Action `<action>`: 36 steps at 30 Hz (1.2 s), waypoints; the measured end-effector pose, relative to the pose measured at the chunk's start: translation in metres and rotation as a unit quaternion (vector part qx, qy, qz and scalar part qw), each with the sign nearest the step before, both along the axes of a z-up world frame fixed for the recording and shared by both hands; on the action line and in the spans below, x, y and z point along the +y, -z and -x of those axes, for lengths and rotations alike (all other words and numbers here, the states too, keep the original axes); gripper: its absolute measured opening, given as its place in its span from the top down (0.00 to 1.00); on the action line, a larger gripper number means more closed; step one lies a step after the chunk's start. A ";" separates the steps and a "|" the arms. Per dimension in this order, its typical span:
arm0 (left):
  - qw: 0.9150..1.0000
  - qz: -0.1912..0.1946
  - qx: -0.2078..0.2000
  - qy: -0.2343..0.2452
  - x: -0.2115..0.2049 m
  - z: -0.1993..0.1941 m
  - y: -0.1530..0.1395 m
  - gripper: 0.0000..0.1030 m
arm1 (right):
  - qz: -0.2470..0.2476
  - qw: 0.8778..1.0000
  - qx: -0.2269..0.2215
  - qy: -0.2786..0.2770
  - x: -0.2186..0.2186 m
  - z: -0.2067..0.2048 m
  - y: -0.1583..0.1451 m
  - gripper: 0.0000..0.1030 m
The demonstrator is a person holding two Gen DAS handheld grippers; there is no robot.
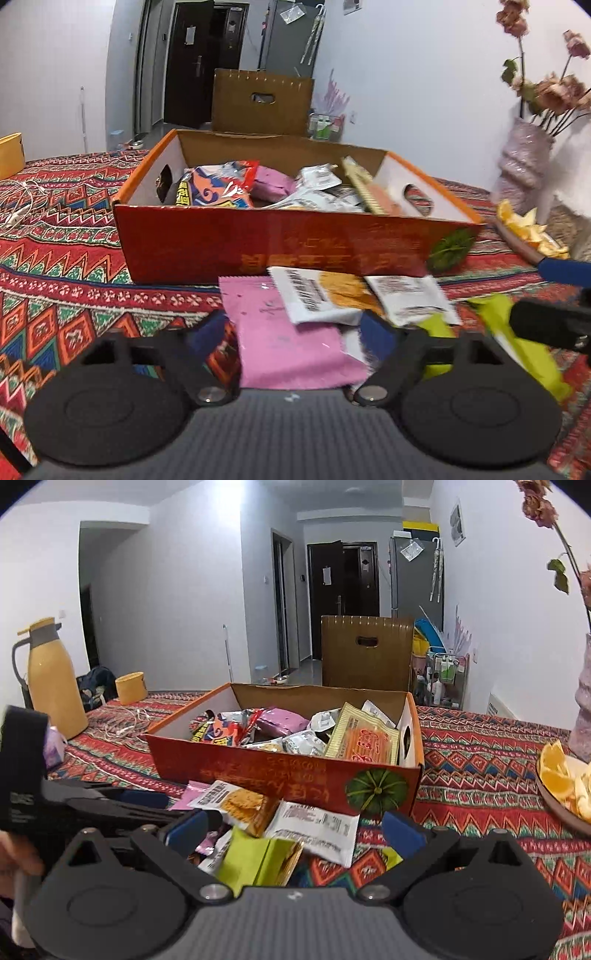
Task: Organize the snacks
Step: 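Grasp a pink packet with the left tool while the right tool grasps a biscuit packet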
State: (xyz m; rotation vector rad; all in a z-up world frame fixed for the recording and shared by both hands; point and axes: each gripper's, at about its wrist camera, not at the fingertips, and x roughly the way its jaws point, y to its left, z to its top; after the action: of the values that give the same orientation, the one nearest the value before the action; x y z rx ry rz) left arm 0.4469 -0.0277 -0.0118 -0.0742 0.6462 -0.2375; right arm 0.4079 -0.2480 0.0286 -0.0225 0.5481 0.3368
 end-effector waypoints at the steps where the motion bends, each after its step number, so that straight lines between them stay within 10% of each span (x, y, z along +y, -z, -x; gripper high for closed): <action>1: 1.000 0.005 0.004 0.009 0.001 -0.003 0.004 0.26 | 0.005 1.000 0.001 -0.003 0.002 -0.005 0.001 0.02; 8: 1.000 -0.027 0.005 0.007 0.013 0.010 0.005 0.39 | 0.017 0.999 0.017 -0.047 0.032 -0.043 0.010 0.07; 17: 0.988 -0.005 0.031 -0.153 0.087 -0.005 -0.003 0.41 | 0.045 0.991 0.081 -0.098 0.091 -0.095 0.045 0.07; 25: 0.990 -0.027 0.017 -0.138 0.076 0.001 -0.007 0.41 | 0.062 0.988 0.110 -0.088 0.094 -0.101 0.053 0.37; 27: 0.990 -0.030 0.015 -0.134 0.075 0.000 -0.008 0.41 | 0.059 0.989 0.105 -0.090 0.092 -0.099 0.051 0.64; 36: 0.994 0.015 -0.014 -0.110 0.074 0.042 -0.045 0.41 | 0.060 0.995 0.022 -0.079 0.081 -0.043 0.016 0.65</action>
State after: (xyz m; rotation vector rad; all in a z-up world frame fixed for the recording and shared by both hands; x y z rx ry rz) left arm 0.4046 0.0458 0.0332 -0.1697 0.6023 -0.0352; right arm 0.4509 -0.1666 0.0131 -0.1759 0.6120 0.4582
